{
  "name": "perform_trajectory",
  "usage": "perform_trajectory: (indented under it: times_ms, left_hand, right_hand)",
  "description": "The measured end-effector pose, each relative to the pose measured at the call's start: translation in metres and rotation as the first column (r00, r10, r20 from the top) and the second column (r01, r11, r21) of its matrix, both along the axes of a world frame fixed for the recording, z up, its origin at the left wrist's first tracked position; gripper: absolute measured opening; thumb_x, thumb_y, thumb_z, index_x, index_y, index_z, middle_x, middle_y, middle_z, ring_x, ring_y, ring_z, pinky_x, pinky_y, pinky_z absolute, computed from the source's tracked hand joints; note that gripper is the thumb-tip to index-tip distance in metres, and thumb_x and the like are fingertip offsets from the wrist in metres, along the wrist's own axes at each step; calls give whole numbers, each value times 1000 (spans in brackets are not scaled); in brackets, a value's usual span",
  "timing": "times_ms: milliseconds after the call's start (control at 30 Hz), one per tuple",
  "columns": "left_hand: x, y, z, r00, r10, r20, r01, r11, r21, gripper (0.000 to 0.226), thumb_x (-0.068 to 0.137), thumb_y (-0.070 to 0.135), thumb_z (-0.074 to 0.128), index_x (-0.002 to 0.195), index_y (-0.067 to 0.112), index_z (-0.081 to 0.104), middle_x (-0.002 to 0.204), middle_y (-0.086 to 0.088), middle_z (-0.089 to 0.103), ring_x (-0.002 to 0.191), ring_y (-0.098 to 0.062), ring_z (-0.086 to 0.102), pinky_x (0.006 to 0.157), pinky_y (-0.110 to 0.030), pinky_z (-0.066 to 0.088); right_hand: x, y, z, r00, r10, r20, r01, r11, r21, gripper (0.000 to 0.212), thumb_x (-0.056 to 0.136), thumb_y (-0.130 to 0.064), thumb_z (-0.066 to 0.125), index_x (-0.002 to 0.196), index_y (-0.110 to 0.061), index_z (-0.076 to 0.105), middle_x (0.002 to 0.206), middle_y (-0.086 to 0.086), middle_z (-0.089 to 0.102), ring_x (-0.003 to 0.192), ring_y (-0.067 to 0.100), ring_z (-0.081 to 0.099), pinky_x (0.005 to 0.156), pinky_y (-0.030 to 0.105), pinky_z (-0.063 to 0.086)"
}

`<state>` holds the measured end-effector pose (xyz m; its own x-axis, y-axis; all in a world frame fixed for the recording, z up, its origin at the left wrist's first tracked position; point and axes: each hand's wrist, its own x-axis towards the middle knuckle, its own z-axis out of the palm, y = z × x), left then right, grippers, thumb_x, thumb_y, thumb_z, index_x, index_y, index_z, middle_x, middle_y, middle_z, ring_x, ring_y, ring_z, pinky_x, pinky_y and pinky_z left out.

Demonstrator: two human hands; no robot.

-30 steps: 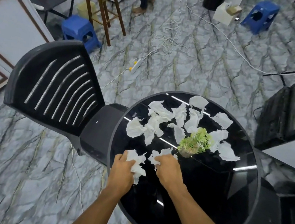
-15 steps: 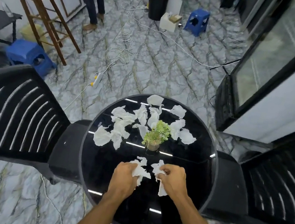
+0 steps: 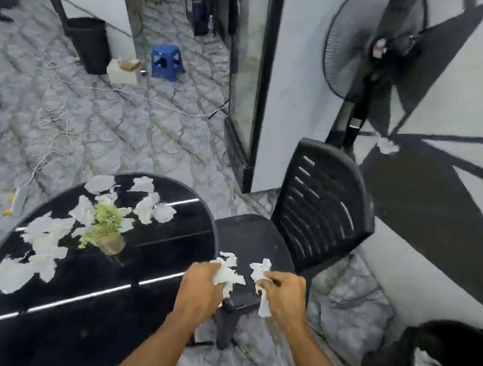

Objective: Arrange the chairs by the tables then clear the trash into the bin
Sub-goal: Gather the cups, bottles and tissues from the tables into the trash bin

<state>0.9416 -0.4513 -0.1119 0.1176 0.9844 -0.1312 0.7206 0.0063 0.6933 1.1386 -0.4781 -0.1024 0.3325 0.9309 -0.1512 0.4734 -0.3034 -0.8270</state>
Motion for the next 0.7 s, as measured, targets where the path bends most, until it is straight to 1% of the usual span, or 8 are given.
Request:
perform_trajectory:
  times_ms: [100, 167, 267, 367, 500, 567, 633, 700]
  left_hand:
    - [74, -12, 22, 995, -102, -6, 102, 993, 60, 18, 75, 27, 59, 61, 19, 51, 60, 5, 57, 60, -14, 55, 57, -29, 47]
    - [123, -20, 30, 981, -189, -38, 192, 977, 92, 15, 73, 30, 55, 64, 18, 54, 63, 4, 59, 64, -19, 55, 61, -36, 49]
    - [197, -35, 38, 956, -293, -7, 292, 952, 90, 18, 73, 32, 51, 57, 24, 45, 62, 3, 55, 62, -18, 50, 58, -33, 43]
    - [265, -53, 47, 915, -403, 19, 399, 911, 105, 19, 70, 35, 40, 56, 22, 40, 59, 4, 52, 58, -14, 46, 53, -28, 36]
    - [342, -74, 55, 855, -517, 45, 512, 854, 90, 23, 77, 19, 54, 58, 20, 41, 60, 5, 50, 55, -12, 43, 49, -23, 31]
    - [377, -78, 52, 821, -570, -43, 570, 814, 109, 25, 82, 20, 59, 61, 23, 44, 63, 5, 54, 57, -13, 50, 51, -22, 34]
    - [411, -79, 47, 779, -623, -66, 627, 772, 105, 22, 83, 22, 58, 64, 23, 47, 65, 6, 57, 61, -15, 56, 53, -25, 40]
    - [445, -78, 39, 742, -669, -50, 671, 738, 79, 13, 83, 24, 59, 71, 20, 56, 70, 5, 62, 67, -17, 60, 59, -31, 50]
  right_hand:
    - [65, -35, 5, 997, -80, 10, 80, 996, 48, 34, 68, -27, 65, 82, 4, 65, 72, 18, 68, 56, 7, 59, 61, 35, 49]
    - [106, -60, 10, 985, -172, 16, 170, 983, 76, 28, 71, -20, 67, 80, 6, 64, 64, 14, 69, 48, 14, 49, 56, 34, 45]
    - [168, -98, 21, 948, -313, 54, 307, 947, 96, 18, 75, -10, 74, 85, 4, 69, 76, 18, 69, 65, 28, 64, 68, 40, 51]
    - [225, -130, 24, 900, -432, 56, 425, 899, 107, 17, 77, -14, 78, 92, -6, 79, 79, 5, 76, 76, 17, 69, 77, 29, 53]
    - [284, -166, 28, 849, -523, 83, 514, 851, 105, 2, 77, -13, 79, 77, -12, 80, 59, -7, 65, 61, 6, 60, 61, 13, 43]
    - [310, -177, 26, 820, -567, 76, 563, 823, 74, 13, 78, -14, 77, 66, -19, 76, 56, -3, 63, 62, 18, 60, 63, 23, 47]
    - [334, -185, 23, 778, -625, 63, 622, 781, 57, 3, 80, -15, 76, 80, -16, 79, 71, -3, 72, 73, 16, 66, 73, 28, 52]
    - [358, -191, 19, 739, -671, 66, 668, 741, 68, 12, 80, -13, 77, 92, -13, 79, 84, -2, 76, 79, 10, 66, 78, 20, 48]
